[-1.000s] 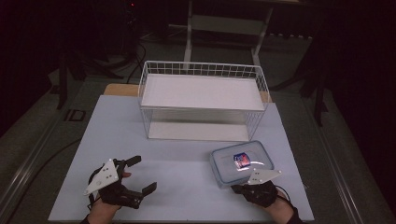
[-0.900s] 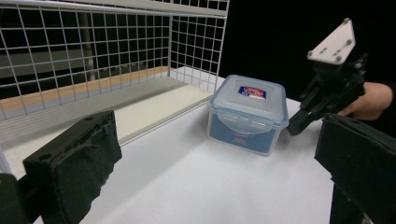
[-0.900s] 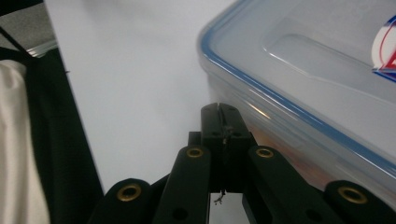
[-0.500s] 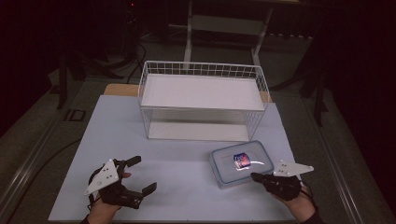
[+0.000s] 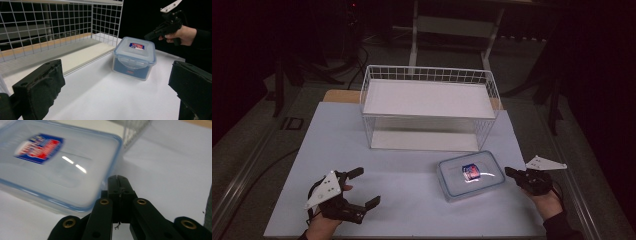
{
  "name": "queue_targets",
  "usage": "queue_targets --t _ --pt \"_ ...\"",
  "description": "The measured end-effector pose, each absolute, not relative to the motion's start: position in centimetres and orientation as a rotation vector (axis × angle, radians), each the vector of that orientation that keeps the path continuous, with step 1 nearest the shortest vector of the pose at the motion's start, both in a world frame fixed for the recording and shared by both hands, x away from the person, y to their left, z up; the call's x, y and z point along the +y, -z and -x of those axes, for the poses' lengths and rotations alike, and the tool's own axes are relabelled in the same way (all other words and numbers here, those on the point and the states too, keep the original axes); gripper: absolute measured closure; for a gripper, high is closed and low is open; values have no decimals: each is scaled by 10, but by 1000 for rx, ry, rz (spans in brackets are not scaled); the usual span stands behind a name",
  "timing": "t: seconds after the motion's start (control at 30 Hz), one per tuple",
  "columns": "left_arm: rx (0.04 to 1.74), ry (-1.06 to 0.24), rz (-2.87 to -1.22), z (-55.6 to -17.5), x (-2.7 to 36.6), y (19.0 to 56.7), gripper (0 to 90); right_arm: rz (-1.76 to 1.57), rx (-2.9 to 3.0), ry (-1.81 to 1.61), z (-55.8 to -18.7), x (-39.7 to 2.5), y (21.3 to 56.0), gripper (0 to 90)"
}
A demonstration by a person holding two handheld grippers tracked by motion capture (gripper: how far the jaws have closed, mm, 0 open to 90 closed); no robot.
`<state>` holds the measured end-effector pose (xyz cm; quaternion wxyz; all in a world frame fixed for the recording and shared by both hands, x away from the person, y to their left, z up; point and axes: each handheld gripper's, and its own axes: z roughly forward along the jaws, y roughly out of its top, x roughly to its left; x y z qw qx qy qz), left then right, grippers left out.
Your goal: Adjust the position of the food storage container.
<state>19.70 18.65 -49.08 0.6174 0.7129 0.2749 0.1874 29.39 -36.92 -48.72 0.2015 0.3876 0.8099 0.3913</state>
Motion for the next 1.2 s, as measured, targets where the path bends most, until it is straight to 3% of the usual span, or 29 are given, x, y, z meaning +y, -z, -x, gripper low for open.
queue_targets --t 0.33,1.2 --pt "671 -431 -1639 -199 189 492 0 -1112 2282 -1084 -300 -367 498 900" --pt "668 -409 -1671 -201 184 495 0 -996 2422 -1185 -271 -326 502 900"
